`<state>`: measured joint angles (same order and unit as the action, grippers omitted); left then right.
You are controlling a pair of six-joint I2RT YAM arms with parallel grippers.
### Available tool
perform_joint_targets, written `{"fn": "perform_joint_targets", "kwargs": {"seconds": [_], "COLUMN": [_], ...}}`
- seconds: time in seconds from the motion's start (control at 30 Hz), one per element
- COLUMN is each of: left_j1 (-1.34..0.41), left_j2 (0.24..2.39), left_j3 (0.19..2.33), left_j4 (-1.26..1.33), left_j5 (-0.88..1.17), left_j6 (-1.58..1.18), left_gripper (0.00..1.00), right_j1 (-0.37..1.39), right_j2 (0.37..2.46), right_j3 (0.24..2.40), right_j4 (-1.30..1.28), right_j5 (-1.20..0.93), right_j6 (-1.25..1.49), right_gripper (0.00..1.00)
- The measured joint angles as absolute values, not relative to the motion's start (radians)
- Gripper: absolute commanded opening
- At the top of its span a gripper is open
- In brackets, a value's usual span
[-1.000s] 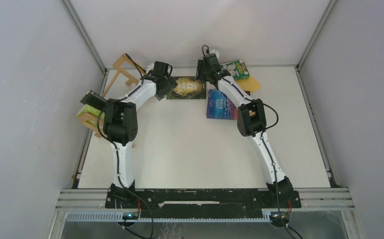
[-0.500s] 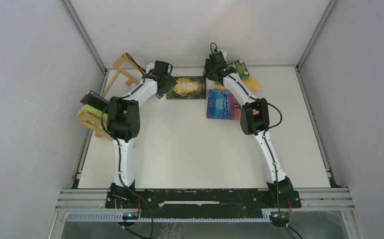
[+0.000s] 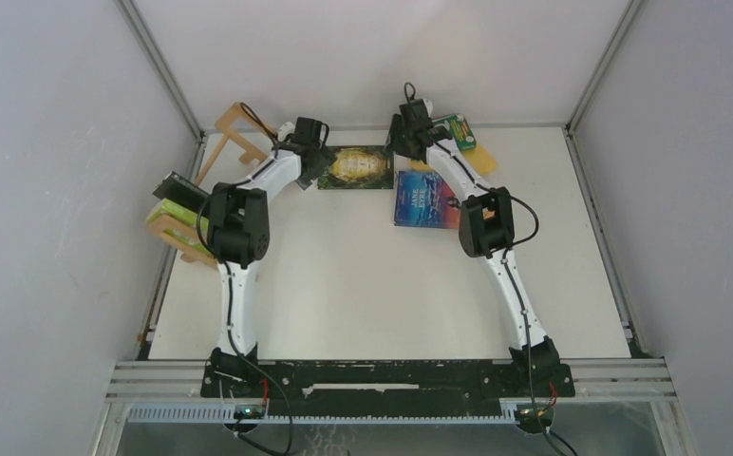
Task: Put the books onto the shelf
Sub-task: Pick up the book from the center of the board.
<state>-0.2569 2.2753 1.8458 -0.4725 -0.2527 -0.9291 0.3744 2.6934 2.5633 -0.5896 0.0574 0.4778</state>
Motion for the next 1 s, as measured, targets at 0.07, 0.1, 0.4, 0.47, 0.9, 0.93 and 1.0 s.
{"fn": "perform_joint_targets", "kwargs": {"seconds": [0.07,0.1,0.4,0.47,0.9,0.93,1.0], "left_j1": [-0.257,-0.257,-0.255,-0.255,-0.253,-0.253,-0.252], "left_j2": [2.28,2.281,2.294,2.296,2.308,2.31,2.313], "left_j3": [1.85,1.851,1.861,1.861,1.861,1.861,1.861], "left_j4": [-0.469,-0.467,-0.449,-0.447,-0.434,-0.433,-0.431], "left_j5": [-0.253,-0.252,-0.23,-0.226,-0.18,-0.176,-0.168], "left_j6": [-0.933,-0.935,-0.936,-0.936,-0.942,-0.942,-0.941], "left_gripper": [0.81,0.8,0.81,0.8,0.81,0.81,0.81], "right_j1": [0.374,0.374,0.374,0.374,0.374,0.374,0.374], "right_j2": [2.694,2.695,2.732,2.743,2.746,2.746,2.746], "right_j3": [2.563,2.563,2.564,2.568,2.577,2.577,2.577], "right_j4": [-0.595,-0.598,-0.612,-0.62,-0.64,-0.64,-0.64], "right_j5": [0.05,0.046,0.008,-0.002,-0.067,-0.072,-0.082], "right_j6": [0.483,0.487,0.533,0.542,0.588,0.59,0.594], "right_gripper": [0.64,0.64,0.63,0.63,0.63,0.63,0.63]}}
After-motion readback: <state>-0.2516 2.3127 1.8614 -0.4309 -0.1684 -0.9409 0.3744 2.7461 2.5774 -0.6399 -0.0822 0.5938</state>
